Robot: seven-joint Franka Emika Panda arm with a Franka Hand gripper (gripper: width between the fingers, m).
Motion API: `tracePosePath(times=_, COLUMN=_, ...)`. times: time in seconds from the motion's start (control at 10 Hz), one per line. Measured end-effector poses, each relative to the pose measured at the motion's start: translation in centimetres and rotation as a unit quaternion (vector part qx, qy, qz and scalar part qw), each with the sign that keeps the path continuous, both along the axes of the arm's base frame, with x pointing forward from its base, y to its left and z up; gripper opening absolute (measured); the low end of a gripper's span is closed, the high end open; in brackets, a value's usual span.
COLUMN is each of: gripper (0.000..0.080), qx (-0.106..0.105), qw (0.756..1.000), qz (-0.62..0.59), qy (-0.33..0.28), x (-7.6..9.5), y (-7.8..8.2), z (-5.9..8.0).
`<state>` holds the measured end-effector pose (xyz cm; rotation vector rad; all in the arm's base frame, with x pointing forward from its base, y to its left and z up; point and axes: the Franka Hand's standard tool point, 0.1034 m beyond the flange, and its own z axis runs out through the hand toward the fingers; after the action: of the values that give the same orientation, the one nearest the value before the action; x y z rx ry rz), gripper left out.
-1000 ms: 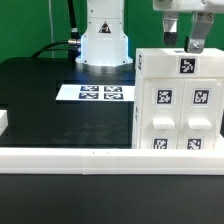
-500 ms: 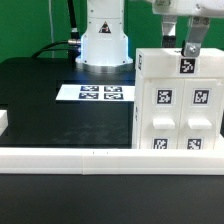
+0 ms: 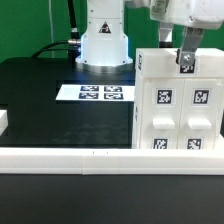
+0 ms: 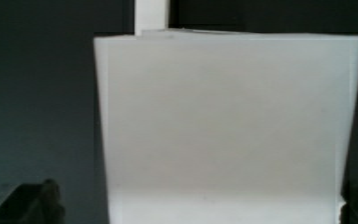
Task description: Assemble cabinet
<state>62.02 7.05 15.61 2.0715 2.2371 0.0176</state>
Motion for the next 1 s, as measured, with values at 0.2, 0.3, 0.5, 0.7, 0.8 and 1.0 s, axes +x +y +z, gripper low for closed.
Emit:
tracePosePath(times=0.2, gripper=0.0667, qx=0.000, qw=1.000, qz=-0.002, qy=0.000, x=0.01, y=-0.10, z=-0.01)
tracePosePath(times=0.3, gripper=0.0559, qx=0.000, qw=1.000, qz=-0.002, qy=0.000, x=0.01, y=-0.17, z=-0.01)
tracePosePath(times=0.5, gripper=0.0560, qx=0.001, qw=1.000, qz=-0.017, qy=-0.001, x=0.01, y=-0.19, z=-0.01)
tracePosePath(times=0.7, gripper=0.0560, qx=0.004, qw=0.999, qz=-0.037, qy=-0.002, x=0.01, y=-0.18, z=-0.01)
tracePosePath(times=0.8, gripper=0.0560, qx=0.007, qw=0.996, qz=-0.088, qy=-0.005, x=0.03, y=-0.20, z=0.04)
tracePosePath(times=1.0, gripper=0.0561, qx=0.012, qw=0.989, qz=-0.144, qy=-0.008, x=0.03, y=-0.18, z=0.10)
